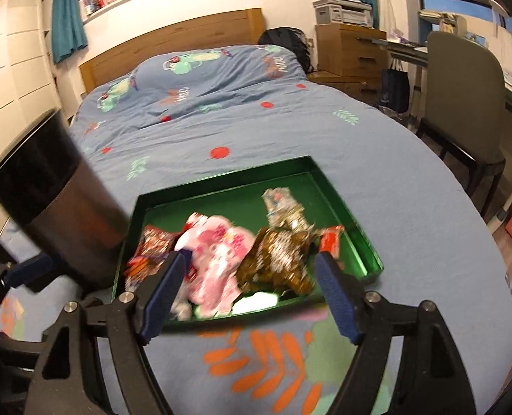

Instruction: Organize snacks

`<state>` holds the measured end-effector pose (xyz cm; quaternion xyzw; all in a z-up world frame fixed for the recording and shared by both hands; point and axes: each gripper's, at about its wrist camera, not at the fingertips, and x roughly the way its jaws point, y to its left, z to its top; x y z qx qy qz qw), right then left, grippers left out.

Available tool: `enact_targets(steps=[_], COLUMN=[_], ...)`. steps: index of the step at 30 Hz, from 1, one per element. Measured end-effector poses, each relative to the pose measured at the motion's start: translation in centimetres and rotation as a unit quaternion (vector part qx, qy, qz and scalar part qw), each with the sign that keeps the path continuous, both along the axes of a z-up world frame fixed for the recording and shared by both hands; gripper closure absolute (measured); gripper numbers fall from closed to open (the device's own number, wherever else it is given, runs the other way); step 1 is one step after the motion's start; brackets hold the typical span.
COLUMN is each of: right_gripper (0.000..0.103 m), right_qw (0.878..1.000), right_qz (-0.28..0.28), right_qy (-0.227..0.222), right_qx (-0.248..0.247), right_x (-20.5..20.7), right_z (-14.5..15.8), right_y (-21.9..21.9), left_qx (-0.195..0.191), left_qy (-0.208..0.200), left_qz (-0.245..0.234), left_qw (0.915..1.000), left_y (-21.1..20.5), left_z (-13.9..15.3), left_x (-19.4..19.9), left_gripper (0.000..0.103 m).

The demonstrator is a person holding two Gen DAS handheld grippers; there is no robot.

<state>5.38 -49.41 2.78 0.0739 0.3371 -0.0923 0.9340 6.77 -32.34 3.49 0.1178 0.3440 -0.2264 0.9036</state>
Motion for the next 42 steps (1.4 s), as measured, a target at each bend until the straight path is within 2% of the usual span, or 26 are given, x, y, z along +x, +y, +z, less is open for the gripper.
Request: enact_targets(steps=[8,15,32,37,42], right_gripper=[0.000,0.000,0.000,0.000,0.000], right_qw=[1.000,0.999,0.993,0.993,0.995], right_qz=[0.027,0.040,0.070,0.068,0.058], right_qy=[0.008,-0.001,-0.046,-0.046,-0.024], right_qx=[-0.010,-0.031,-0.080,-0.081,-0.081], right_x=[-3.9,-6.9,-12.0,-12.9,-13.3], right_z=[-0.1,0.9,5.5,5.4,3.5], right_y=[4.3,7.1,12.1,12.3,11.9], left_qx=[0.000,-0.021,-0.048,-0.058,-0.039], left_qy=[-0.009,-0.006,-0.038,-0.029,-0.016], left_qz=[0.047,0.066,0.105,0.102,0.105], left_qw=[0.9989,0.9976,0.9926,0.9926,0.9936], left_y=[4.7,7.6,11.5,12.4,12.9], left_z=[0.4,1.0,3.7,3.6,2.1], left_x=[-3.7,-6.1,-10.8,-11.5,-12.0], left_gripper=[0.019,0.018,0.016,0.016,0.016])
